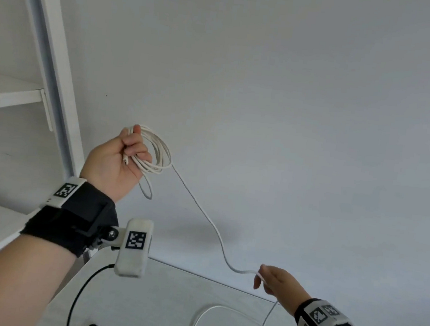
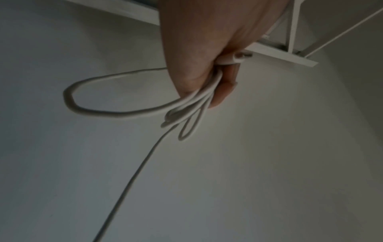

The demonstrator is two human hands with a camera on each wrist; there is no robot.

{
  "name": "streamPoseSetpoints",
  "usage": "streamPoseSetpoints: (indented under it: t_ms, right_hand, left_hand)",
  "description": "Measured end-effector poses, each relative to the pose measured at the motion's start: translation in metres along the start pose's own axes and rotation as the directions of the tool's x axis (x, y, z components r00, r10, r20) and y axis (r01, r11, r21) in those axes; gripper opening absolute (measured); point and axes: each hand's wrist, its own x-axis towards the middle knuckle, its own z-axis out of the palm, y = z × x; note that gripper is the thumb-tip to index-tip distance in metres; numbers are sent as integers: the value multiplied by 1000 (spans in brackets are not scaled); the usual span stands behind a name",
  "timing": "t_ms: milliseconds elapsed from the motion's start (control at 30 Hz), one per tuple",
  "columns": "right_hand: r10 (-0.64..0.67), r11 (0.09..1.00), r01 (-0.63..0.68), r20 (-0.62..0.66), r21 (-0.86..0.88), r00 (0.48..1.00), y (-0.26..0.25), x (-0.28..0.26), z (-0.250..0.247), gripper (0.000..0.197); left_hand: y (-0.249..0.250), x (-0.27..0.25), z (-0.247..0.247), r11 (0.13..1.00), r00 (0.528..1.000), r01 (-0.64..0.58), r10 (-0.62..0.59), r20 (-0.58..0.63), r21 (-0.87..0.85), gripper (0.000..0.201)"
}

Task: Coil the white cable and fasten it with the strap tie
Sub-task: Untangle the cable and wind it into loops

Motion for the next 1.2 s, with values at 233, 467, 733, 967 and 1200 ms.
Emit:
streamPoseSetpoints:
  t_ms: [233,467,733,967,1200]
  right_hand:
    - [71,957,-148,-292,-251,954,19,9,-29,56]
    - [214,805,-362,-340,-470,916,11,14,-33,45]
    - [-139,990,139,-36,-11,990,-44,19,15,34]
    - [-201,960,148,217,239,955,-89,12,54,34]
    - [-154,982,185,-410,36,899,-86,27,70,42]
  left_hand:
    - [-3,-3,-3,997,1000,13,-13,-1,76,19]
    - [-14,-9,5,982,996,39,-54,73,184,13]
    - [-40,-14,22,971,980,113,-144,139,210,22]
    - [-41,-14,30,976,978,121,-148,148,180,24]
    - [-36,-19,25,980,977,136,-157,146,146,22]
